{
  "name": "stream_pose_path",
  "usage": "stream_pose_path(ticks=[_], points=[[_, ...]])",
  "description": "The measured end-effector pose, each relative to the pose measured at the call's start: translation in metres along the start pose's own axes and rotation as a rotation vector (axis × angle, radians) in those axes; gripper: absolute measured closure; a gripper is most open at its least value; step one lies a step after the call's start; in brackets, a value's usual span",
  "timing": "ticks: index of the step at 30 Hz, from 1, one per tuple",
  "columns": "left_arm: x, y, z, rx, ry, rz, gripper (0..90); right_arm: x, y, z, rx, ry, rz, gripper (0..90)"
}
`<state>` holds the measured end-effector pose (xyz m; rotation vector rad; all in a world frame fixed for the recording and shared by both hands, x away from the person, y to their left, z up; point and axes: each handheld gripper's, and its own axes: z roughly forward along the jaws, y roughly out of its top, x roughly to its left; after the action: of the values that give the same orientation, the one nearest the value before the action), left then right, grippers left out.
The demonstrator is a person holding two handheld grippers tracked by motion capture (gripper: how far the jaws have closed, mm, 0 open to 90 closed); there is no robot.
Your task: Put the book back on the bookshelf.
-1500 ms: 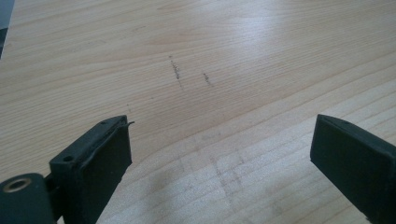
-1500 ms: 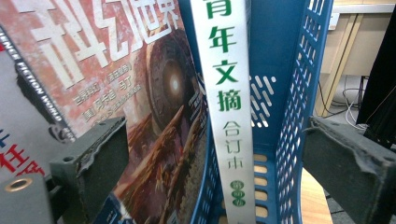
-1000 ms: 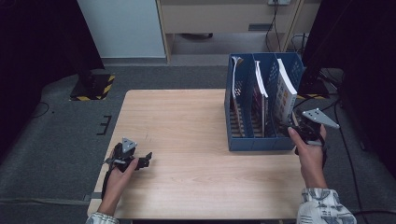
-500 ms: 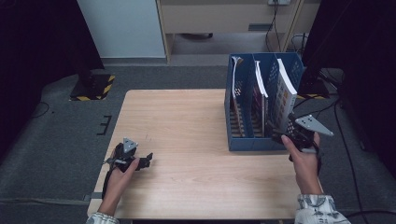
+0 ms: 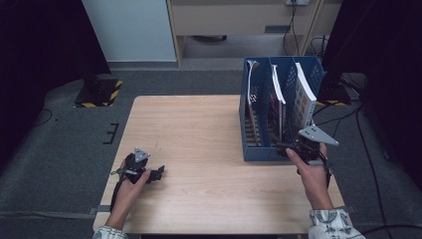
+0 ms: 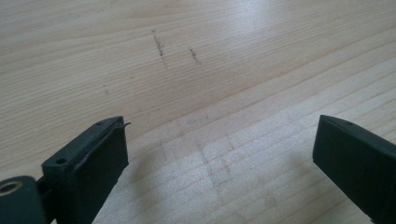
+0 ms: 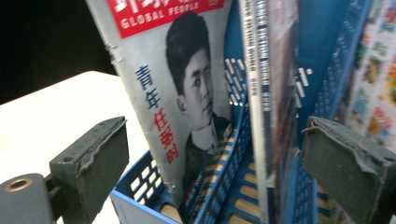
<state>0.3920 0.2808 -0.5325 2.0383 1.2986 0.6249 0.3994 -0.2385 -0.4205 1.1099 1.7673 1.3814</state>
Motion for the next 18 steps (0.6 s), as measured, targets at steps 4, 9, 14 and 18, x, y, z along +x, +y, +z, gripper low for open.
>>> stream_pose_path(ticks=[4, 9, 14, 18], points=[[-0.001, -0.001, 0.003, 0.022, -0.010, -0.003, 2.7, 0.008, -0.001, 0.004, 0.010, 0.020, -0.008, 8.1], [0.000, -0.001, 0.004, 0.027, -0.015, -0.022, 1.8, 0.016, 0.000, 0.008, 0.017, 0.046, -0.009, 8.1], [0.001, -0.001, 0.005, 0.036, -0.022, -0.043, 1.5, 0.025, 0.001, 0.012, 0.025, 0.073, -0.014, 8.1], [0.002, -0.001, 0.005, 0.036, -0.023, -0.044, 1.4, 0.031, 0.001, 0.014, 0.033, 0.093, -0.015, 8.1]])
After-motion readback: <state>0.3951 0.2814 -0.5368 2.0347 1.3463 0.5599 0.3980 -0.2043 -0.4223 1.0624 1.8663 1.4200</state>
